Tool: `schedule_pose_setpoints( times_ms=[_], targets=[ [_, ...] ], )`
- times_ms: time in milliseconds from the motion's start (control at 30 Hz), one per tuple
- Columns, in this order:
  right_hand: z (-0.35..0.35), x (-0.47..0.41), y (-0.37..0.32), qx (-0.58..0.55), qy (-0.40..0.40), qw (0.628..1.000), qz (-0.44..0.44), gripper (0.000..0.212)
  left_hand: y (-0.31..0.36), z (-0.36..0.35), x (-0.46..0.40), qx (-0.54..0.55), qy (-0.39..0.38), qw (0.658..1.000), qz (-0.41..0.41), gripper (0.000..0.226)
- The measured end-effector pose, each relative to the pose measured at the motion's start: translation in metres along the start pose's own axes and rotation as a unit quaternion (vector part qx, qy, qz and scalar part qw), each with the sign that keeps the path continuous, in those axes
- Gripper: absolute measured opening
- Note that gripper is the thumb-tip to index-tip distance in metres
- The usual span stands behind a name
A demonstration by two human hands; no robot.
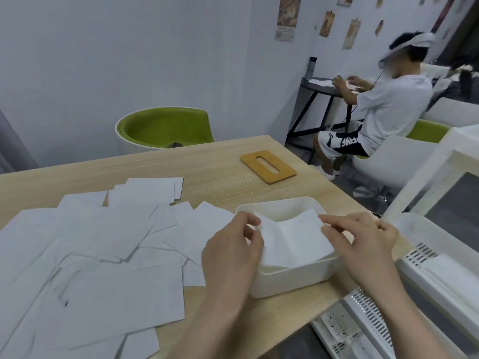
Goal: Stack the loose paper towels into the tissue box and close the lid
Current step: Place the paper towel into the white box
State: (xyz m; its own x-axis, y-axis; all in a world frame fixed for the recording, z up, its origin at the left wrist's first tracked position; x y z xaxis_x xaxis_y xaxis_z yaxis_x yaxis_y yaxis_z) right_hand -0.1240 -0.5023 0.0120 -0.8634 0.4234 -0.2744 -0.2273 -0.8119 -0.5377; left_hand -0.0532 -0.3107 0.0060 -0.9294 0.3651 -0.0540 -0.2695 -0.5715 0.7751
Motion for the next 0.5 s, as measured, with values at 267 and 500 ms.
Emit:
schedule_pose_setpoints(
  times_ms=[267,500],
  targets=[
    [-0.003,-0.005,0.008,0.034,-0.031,0.999,-0.011,0.019,0.001,0.007,-0.009,-0.152,-0.039,0.986,-0.060,0.022],
    [0.003,-0.001,-0.002,0.149,-0.088,0.985,0.009,0.020,0.001,0.010,-0.009,-0.277,-0.094,0.950,-0.111,0.038]
  ],
)
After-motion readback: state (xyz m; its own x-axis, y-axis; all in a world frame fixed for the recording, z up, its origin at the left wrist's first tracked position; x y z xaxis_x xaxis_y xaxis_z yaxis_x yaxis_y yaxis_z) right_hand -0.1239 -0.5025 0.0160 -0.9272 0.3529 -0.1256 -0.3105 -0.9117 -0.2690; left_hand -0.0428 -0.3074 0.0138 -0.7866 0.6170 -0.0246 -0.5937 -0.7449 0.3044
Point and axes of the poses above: each hand's wrist, its own x-axis away from the middle knuckle, its own z-axis out of the back of the hand, y = z × x, the point moved 1 cm from there along -x, towards the middle knuckle, and after that the axes turned 13 degrees about -y, right-handed, at the moved point
